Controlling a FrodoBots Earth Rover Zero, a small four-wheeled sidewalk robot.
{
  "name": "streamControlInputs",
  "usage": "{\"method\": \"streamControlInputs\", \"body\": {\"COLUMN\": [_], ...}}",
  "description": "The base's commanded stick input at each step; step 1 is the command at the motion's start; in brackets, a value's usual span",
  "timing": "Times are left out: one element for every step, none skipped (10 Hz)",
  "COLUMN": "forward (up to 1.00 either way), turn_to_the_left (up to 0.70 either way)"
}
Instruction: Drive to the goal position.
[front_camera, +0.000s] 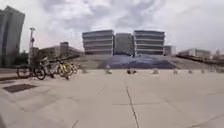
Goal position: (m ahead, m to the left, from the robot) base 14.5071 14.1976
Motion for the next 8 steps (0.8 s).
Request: {"method": "streamControlInputs", "body": {"forward": [0.70, 0.70, 0.70, 0.70, 0.70, 0.70, 0.70, 0.70], "turn_to_the_left": [0.00, 0.00, 0.00, 0.00, 0.00, 0.00, 0.00, 0.00]}}
